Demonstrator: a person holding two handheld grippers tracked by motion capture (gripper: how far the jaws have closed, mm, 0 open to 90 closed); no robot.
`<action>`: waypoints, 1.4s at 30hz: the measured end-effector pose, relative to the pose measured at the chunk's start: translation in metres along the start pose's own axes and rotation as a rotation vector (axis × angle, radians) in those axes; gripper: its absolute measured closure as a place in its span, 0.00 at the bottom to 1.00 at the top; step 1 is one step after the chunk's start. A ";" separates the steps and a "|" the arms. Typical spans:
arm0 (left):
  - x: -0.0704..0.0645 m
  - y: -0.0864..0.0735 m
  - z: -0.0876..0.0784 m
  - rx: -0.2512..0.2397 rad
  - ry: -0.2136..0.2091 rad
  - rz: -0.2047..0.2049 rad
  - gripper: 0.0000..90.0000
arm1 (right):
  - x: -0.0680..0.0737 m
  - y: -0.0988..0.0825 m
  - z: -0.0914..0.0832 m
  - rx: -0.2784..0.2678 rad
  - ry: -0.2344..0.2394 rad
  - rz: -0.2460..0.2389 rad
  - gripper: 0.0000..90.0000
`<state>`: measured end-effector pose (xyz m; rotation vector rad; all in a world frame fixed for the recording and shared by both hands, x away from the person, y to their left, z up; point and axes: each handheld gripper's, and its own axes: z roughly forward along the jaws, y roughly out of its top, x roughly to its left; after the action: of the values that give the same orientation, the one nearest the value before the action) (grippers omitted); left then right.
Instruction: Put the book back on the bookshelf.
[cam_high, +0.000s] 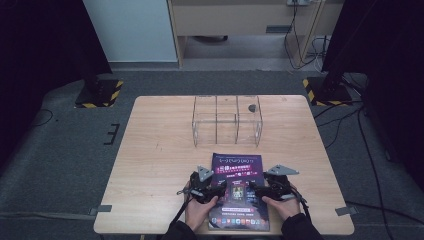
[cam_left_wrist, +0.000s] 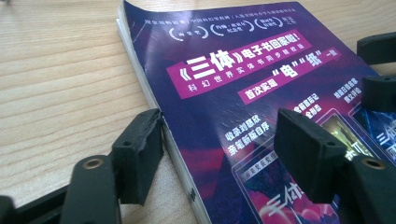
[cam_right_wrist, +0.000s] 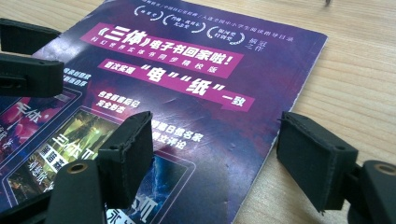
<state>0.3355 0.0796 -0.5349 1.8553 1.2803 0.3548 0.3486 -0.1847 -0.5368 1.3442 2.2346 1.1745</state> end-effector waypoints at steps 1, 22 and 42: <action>0.002 0.000 -0.001 -0.010 -0.004 -0.023 0.41 | 0.000 0.000 0.000 0.000 0.001 -0.006 0.30; -0.006 -0.004 -0.022 -0.112 -0.189 -0.035 0.46 | -0.001 0.000 0.000 0.000 0.010 0.002 0.31; -0.013 -0.009 -0.015 -0.075 -0.196 0.028 0.41 | -0.001 0.000 0.000 -0.001 0.007 -0.004 0.32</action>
<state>0.3149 0.0766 -0.5299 1.7981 1.0950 0.2268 0.3492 -0.1856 -0.5369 1.3373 2.2402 1.1801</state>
